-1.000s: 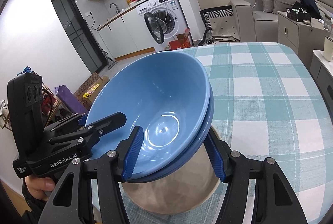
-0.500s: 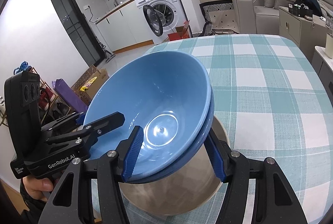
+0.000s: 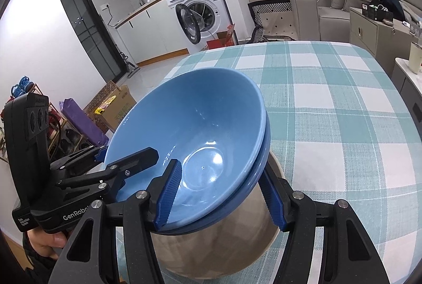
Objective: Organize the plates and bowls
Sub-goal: 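Lift the stacked blue bowls with both grippers and carry them over the cream plates, then lower the bowl stack onto the cream plates and open both grippers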
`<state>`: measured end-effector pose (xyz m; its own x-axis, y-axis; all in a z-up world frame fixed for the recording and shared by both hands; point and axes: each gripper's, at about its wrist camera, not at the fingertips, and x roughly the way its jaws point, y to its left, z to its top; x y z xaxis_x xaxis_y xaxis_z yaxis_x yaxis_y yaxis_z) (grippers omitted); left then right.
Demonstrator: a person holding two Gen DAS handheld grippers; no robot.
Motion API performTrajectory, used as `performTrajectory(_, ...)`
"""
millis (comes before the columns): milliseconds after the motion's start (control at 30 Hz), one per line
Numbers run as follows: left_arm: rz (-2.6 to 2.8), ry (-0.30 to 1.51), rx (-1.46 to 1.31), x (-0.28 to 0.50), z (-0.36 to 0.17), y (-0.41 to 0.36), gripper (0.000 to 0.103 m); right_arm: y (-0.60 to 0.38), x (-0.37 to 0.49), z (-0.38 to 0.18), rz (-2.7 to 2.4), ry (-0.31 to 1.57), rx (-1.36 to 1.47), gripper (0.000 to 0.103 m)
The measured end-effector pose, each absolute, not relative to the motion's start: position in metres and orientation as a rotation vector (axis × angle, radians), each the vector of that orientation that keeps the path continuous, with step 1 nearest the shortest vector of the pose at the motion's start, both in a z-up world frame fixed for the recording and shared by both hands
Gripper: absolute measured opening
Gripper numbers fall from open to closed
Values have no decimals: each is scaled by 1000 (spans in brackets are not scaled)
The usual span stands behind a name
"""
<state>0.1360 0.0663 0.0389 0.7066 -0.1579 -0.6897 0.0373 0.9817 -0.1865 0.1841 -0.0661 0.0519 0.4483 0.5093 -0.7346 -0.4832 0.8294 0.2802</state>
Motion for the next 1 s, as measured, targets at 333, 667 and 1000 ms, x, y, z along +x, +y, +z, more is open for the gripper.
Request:
performTrajectory(333, -106, 780, -154, 139, 40, 65, 52, -65, 184, 52, 604, 921, 15, 62)
performTrajectory(667, -72, 758, -163, 135, 44, 72, 80, -78, 185, 54, 625, 894, 20, 85)
performTrajectory(1000, -44, 651, -75, 111, 51, 70, 100, -91, 180, 56, 621, 822, -27, 102)
